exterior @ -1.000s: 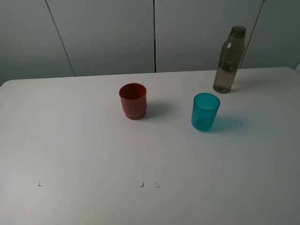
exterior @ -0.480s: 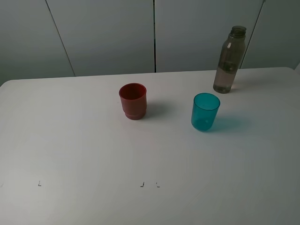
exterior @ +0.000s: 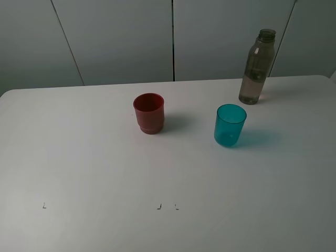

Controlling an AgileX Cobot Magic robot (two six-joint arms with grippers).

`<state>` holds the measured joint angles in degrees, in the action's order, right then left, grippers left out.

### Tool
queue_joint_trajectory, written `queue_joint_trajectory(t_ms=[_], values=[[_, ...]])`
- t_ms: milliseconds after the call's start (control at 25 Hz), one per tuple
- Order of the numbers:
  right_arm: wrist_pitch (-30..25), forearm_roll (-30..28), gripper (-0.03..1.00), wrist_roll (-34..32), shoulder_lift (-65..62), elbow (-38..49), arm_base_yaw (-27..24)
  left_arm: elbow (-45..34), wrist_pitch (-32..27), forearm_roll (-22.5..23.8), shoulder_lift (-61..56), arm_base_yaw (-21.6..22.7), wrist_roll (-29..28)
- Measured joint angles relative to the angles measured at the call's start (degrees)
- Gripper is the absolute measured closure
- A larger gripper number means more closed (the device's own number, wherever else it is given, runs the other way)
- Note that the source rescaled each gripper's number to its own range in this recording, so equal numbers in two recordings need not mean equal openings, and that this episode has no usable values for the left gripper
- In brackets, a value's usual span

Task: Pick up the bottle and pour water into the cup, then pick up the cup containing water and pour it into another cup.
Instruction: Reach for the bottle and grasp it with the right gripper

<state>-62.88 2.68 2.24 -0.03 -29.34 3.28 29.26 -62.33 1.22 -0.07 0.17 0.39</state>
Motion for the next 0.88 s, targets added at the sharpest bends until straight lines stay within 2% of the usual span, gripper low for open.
queue_joint_trajectory(t_ms=[880], values=[[0.0, 0.0, -0.03, 0.0, 0.0, 0.0, 0.0, 0.0, 0.0, 0.0, 0.0, 0.0, 0.0]])
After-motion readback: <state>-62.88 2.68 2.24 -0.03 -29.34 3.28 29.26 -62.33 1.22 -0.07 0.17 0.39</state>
